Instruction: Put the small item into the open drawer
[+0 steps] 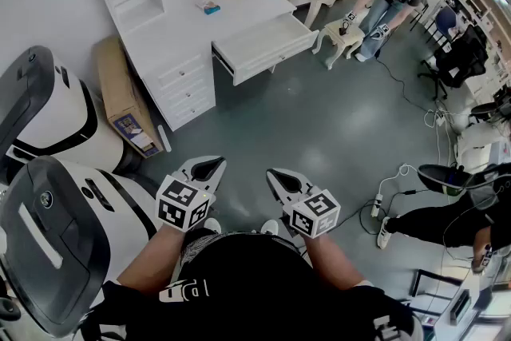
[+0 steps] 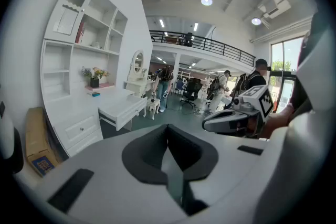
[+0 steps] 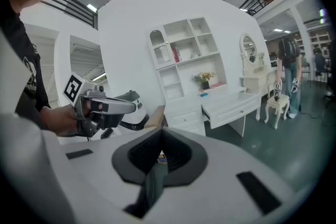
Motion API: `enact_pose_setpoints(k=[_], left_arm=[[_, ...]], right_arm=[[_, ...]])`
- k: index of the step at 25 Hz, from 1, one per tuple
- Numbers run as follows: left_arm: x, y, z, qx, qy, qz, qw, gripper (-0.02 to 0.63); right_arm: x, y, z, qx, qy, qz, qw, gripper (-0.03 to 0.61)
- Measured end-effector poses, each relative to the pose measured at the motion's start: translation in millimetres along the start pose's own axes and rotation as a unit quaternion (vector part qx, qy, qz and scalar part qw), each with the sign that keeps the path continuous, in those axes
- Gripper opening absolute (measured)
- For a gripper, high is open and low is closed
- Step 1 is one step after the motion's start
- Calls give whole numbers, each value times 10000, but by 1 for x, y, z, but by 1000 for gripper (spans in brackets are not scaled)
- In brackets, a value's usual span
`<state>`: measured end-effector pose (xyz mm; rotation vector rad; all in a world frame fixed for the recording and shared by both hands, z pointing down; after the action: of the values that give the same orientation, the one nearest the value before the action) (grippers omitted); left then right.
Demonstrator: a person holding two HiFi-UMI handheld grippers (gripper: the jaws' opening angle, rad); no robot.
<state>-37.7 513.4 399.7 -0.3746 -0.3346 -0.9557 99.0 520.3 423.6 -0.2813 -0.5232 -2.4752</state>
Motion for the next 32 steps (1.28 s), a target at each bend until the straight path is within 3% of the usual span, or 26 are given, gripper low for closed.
enact_pose_setpoints(k=[21,32], left_arm=[[2,-2,-1,9,63,1,10000,15],[-2,-29,1,-8,103,60,9999,15]], right_arm=[[5,0,-1,152,142,-50,9998,8],[30,-11,-4,-191,3,250,9995,8]])
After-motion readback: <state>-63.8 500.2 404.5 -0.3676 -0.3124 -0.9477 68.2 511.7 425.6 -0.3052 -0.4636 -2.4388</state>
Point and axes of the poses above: the fingertips, and each gripper's own axes: x forward along the fingers, y to its right, z out of its underside, the point moved 2 cm from there along -x, backward along the fingers, and after that the axes turned 4 degrees about -z, right-handed, at the moved point
